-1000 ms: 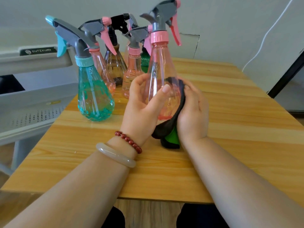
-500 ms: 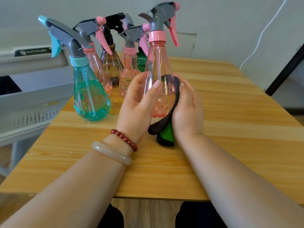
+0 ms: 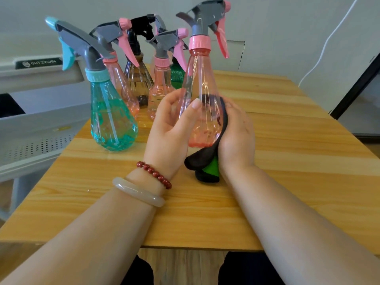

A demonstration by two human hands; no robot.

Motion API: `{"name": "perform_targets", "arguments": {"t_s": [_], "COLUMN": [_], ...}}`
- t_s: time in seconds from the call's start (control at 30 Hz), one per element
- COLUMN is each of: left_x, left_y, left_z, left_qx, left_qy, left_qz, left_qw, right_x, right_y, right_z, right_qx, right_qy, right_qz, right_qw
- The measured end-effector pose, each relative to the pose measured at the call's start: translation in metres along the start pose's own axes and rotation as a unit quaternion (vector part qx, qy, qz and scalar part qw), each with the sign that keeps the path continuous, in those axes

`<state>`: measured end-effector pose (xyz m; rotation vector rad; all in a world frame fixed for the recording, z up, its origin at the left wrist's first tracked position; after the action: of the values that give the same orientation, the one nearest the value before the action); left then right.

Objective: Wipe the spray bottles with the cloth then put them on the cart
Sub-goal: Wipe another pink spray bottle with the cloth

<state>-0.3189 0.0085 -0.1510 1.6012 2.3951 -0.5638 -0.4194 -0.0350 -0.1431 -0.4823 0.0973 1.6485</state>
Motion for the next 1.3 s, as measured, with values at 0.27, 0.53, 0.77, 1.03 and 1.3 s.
{"name": "perform_targets", "arguments": {"t_s": [0.27, 0.53, 0.77, 1.03, 1.3], "left_x": [0.0, 0.0, 0.001, 0.0, 0.001], "left_y": [0.002, 0.0, 0.001, 0.001, -0.001], "left_z": [-0.004, 0.005, 0.0, 0.0, -0.002], "left_qx": [-0.116, -0.127, -0.022, -0.058, -0.037], "left_qy": [-0.055, -0.082, -0.044, -0.045, -0.06], "left_qz": [0.017, 0.023, -0.009, 0.002, -0.001], "left_qw": [0.992, 0.988, 0.999, 0.997, 0.998], "right_x": [0.009, 0.009, 0.005, 0.01, 0.004], "right_y": [-0.003, -0.005, -0.005, -0.005, -0.002], "right_z": [0.004, 0.001, -0.002, -0.007, 0.001], "right_qx": [0.079, 0.104, 0.06, 0.165, 0.004], "right_qy": [0.103, 0.171, 0.135, 0.274, 0.032], "right_qz": [-0.042, 0.003, 0.008, 0.026, -0.015], "right_qw": [0.991, 0.98, 0.989, 0.947, 0.999]}}
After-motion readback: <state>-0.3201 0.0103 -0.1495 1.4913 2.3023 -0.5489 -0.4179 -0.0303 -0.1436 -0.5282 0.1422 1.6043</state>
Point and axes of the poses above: each hand's wrist, its own x-axis away from the middle knuckle, its own y-axis out of the back of the hand, z = x × y, the point moved 1 cm from there along -x, towards the middle knuckle, and after that the axes turned 4 degrees about -x, right-handed, at the moved point
